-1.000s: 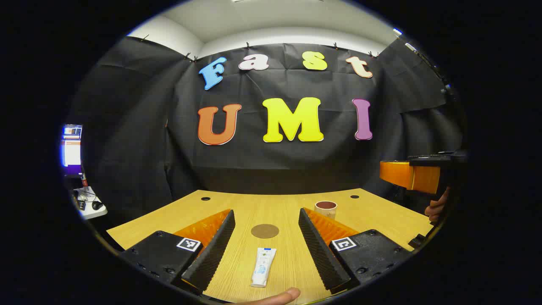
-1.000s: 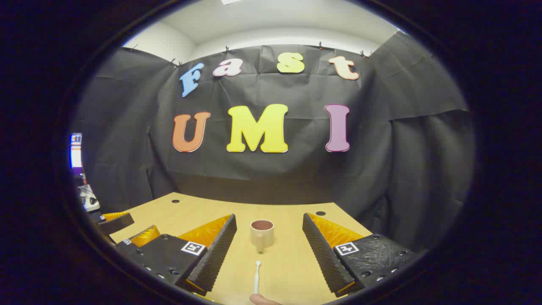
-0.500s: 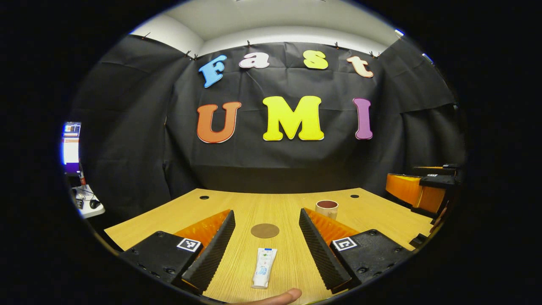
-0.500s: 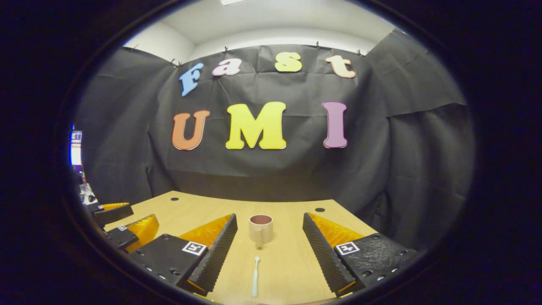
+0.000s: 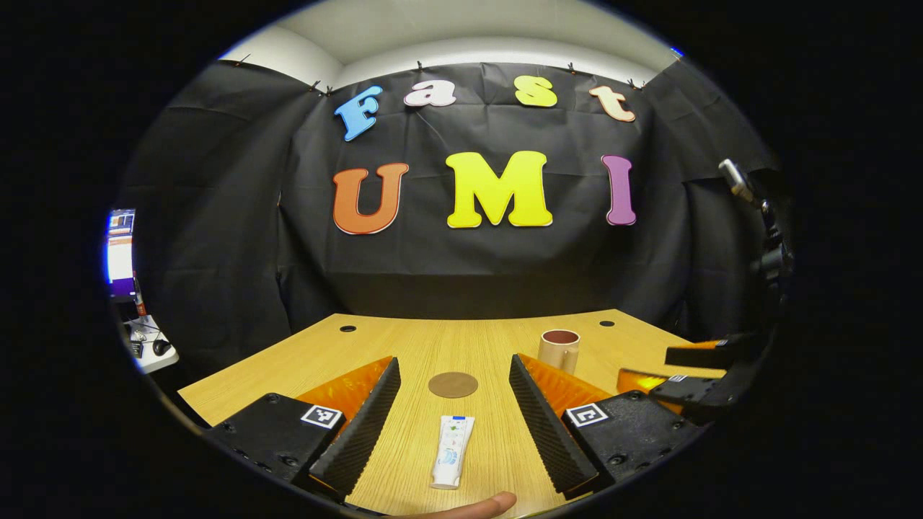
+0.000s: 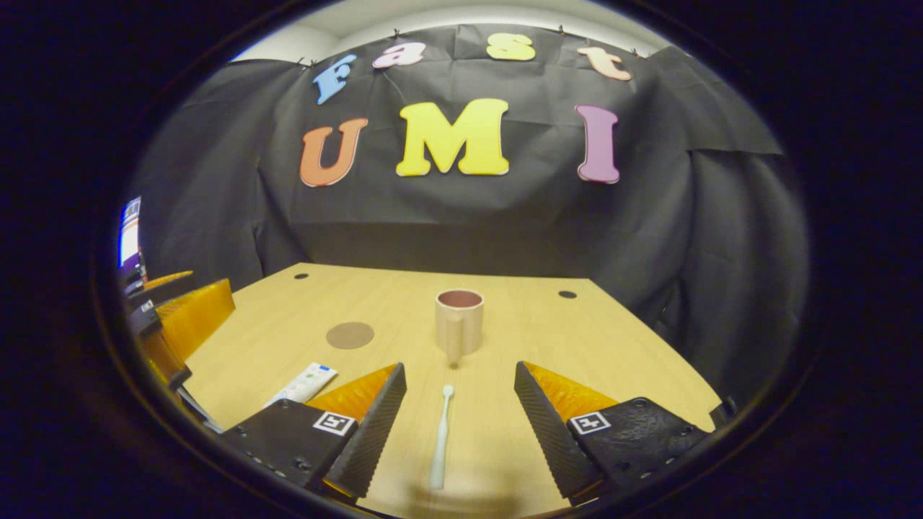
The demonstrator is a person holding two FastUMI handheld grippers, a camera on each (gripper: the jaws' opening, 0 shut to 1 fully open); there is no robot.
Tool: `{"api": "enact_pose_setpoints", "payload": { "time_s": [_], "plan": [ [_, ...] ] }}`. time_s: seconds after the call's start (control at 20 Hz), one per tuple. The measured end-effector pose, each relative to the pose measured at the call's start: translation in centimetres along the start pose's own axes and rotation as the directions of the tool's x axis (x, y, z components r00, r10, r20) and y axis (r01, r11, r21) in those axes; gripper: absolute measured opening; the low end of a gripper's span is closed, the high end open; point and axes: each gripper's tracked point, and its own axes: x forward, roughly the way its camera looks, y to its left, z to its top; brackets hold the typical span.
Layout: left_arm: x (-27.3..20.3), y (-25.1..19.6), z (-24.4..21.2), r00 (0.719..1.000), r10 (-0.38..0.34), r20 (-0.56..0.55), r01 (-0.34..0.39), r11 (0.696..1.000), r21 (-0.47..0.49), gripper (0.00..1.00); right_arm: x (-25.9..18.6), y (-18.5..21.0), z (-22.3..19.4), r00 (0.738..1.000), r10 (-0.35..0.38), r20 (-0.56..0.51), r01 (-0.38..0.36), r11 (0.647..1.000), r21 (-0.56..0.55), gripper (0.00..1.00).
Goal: Put the toothbrush and toothpaste on the desktop into the cup, then pick up the cup and place it on the coaster on the desktop.
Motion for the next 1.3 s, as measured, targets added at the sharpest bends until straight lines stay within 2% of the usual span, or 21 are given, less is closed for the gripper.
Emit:
{"api": "enact_pose_setpoints", "payload": {
  "time_s": [0.15, 0.2, 0.25, 0.3, 0.65, 0.7, 0.8, 0.95, 1.0, 1.05, 1.1, 1.25, 1.3],
  "plan": [
    [0.3, 0.5, -0.3, 1.0, 0.005, -0.006, -0.005, 1.0, -0.011, 0.96, 2.7, 0.7, -3.5, 0.994, 0.002, -0.112, -0.002, 1.0, 0.001, 0.89],
    [0.4, 0.8, -0.4, 1.0, 0.01, -0.011, -0.011, 1.0, -0.014, 0.96, 3.3, 0.9, -4.4, 0.989, 0.002, -0.146, -0.001, 1.0, 0.009, 0.82],
    [0.6, 1.0, -0.6, 1.0, 0.015, -0.016, -0.016, 1.0, -0.018, 0.96, 3.7, 1.2, -5.1, 0.985, 0.011, -0.174, -0.008, 1.0, 0.018, 0.8],
    [0.7, 1.3, -0.7, 1.0, 0.019, -0.019, -0.019, 1.0, -0.022, 0.96, 4.1, 1.3, -5.6, 0.979, 0.014, -0.201, -0.009, 1.0, 0.027, 0.75],
    [1.1, 2.1, -1.1, 0.999, 0.033, -0.04, -0.034, 0.999, -0.036, 0.96, 5.2, 2.3, -8.4, 0.952, 0.043, -0.302, -0.028, 0.998, 0.053, 0.75],
    [1.1, 2.0, -1.2, 0.999, 0.029, -0.04, -0.031, 0.999, -0.037, 0.96, 5.3, 2.2, -8.4, 0.949, 0.047, -0.311, -0.028, 0.997, 0.066, 0.66],
    [1.3, 1.8, -1.7, 0.998, 0.023, -0.055, -0.025, 0.999, -0.037, 0.96, 5.6, 1.8, -9.1, 0.945, 0.035, -0.324, -0.011, 0.997, 0.075, 0.55],
    [1.4, 1.6, -2.2, 0.997, 0.014, -0.076, -0.017, 0.999, -0.044, 0.96, 5.4, 1.9, -9.2, 0.939, 0.073, -0.335, -0.036, 0.992, 0.117, 0.24],
    [1.4, 1.6, -2.4, 0.997, 0.012, -0.082, -0.016, 0.999, -0.045, 0.97, 5.5, 2.0, -9.3, 0.94, 0.08, -0.332, -0.042, 0.992, 0.122, 0.11],
    [1.3, 1.4, -2.5, 0.996, 0.008, -0.085, -0.012, 0.999, -0.046, 0.97, 5.5, 2.0, -9.3, 0.94, 0.085, -0.329, -0.047, 0.992, 0.121, 0.11],
    [1.7, 1.0, -2.9, 0.995, -0.007, -0.1, 0.003, 0.999, -0.044, 0.97, 5.4, 2.0, -9.3, 0.942, 0.088, -0.323, -0.048, 0.991, 0.128, 0.06],
    [2.1, 0.7, -4.5, 0.988, -0.009, -0.156, 0.006, 1.0, -0.02, 0.97, 5.3, 2.0, -9.2, 0.949, 0.096, -0.3, -0.057, 0.989, 0.136, 0.06],
    [2.2, 0.5, -4.9, 0.986, -0.014, -0.168, 0.011, 1.0, -0.019, 0.97, 5.1, 2.3, -9.4, 0.948, 0.111, -0.299, -0.071, 0.987, 0.143, 0.01]
  ]
}}
